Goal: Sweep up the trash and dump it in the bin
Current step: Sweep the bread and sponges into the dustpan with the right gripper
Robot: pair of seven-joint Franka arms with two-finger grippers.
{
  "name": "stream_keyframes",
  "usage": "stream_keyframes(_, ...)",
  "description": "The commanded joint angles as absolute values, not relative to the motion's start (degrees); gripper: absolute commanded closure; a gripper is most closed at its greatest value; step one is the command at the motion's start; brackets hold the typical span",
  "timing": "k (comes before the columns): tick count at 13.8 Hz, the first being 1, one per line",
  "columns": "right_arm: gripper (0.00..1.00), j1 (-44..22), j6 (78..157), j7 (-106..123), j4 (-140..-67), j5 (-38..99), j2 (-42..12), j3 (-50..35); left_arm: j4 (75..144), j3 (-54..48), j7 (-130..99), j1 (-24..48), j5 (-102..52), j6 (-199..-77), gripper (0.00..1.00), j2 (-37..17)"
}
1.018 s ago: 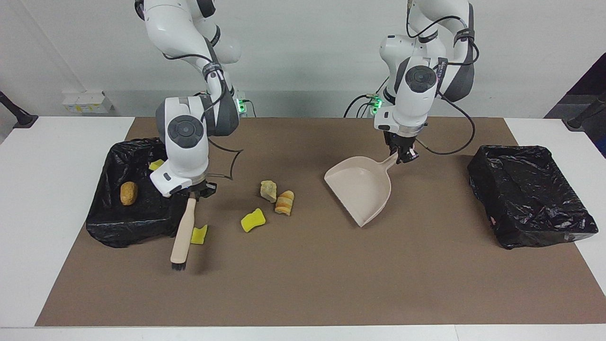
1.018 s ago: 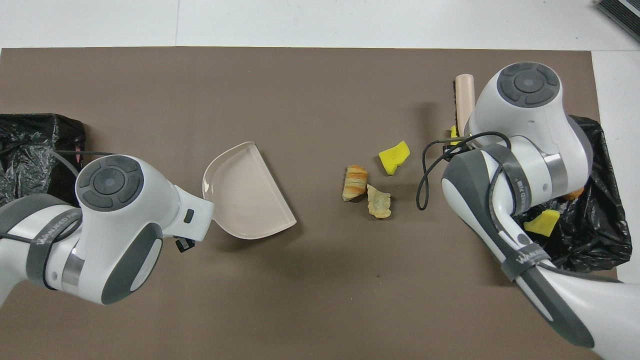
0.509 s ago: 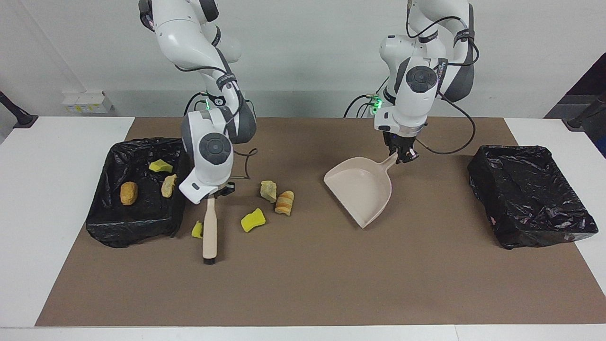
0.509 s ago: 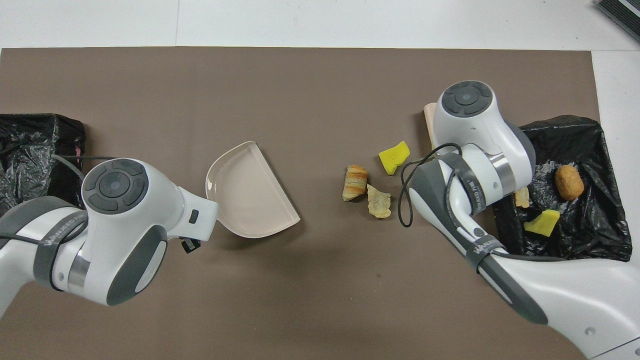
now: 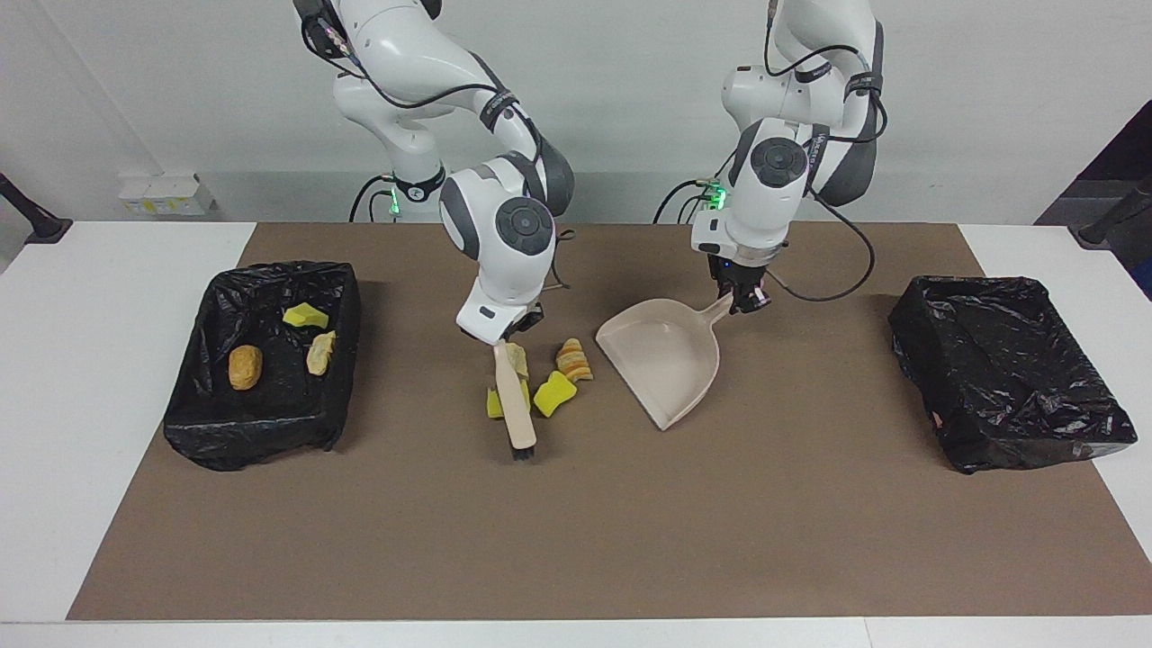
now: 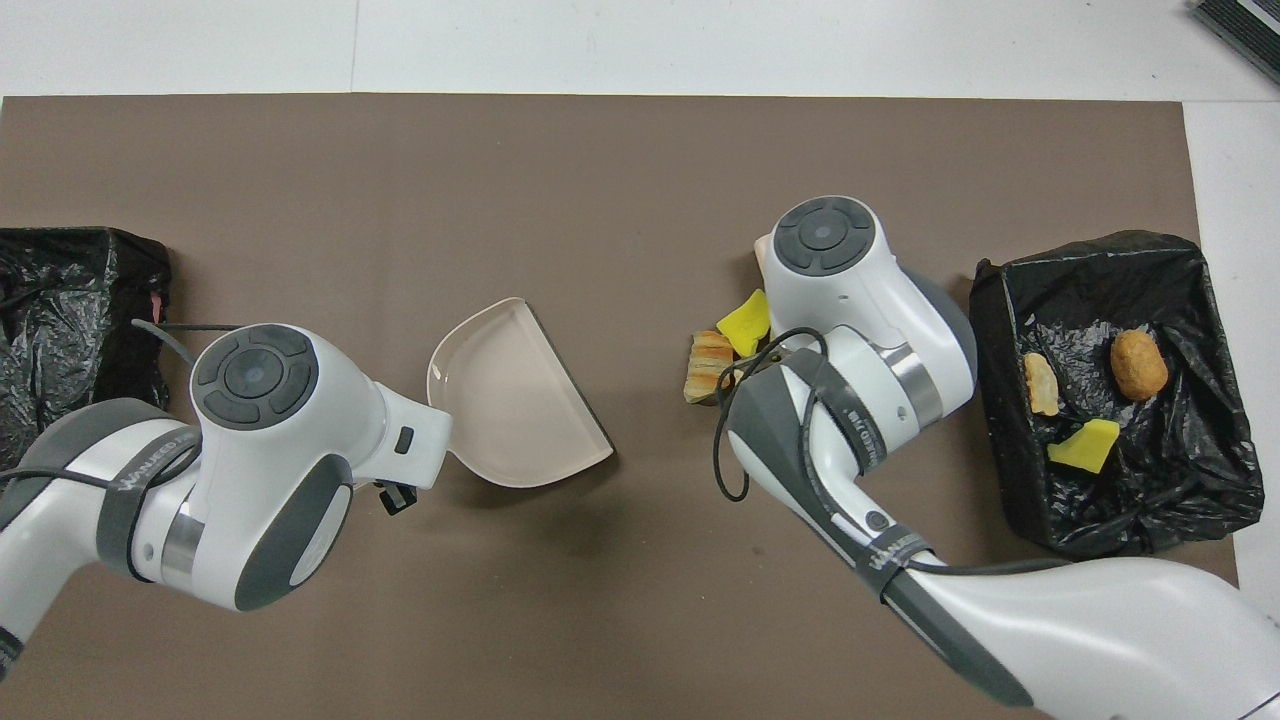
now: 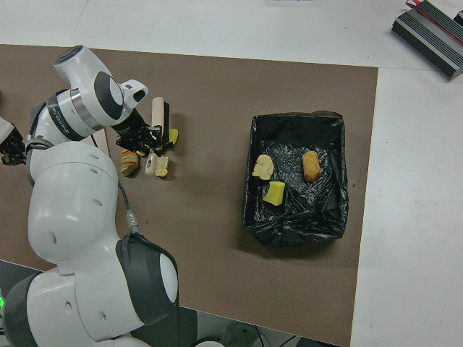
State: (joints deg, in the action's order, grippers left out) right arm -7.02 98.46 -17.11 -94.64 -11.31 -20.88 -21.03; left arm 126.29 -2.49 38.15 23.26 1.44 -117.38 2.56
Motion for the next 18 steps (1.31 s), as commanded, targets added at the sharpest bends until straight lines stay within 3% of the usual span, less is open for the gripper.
stream_keyframes(1, 1.00, -5.54, 94.84, -16.70, -93.16, -7.04, -16.89, -21.18, 127.88, -1.76, 37.62, 24.70, 0.88, -119.00, 1.00, 3.78)
stream_keyframes(5, 1.00, -2.57, 95.09, -15.92, -97.28, -7.12, -14.95, -21.18, 128.23, -1.76, 36.56, 25.57, 0.88, -118.57, 1.00, 3.78)
stream_keyframes(10, 1.00, 2.11, 103.08, -11.44, -108.79, -8.96, -12.22, -21.01, 128.76, -1.76, 37.26, 28.04, 0.97, -118.74, 1.00, 4.22)
stream_keyframes(13, 1.00, 0.10, 106.69, -11.86, -110.39, -9.05, -13.27, -21.18, 129.11, -1.76, 37.09, 28.04, 0.97, -119.26, 1.00, 3.61)
stream_keyframes(18, 1.00, -8.86, 111.87, -17.14, -108.55, -3.10, -17.65, -21.18, 129.11, -1.76, 36.30, 28.04, 0.97, -119.27, 1.00, 3.60)
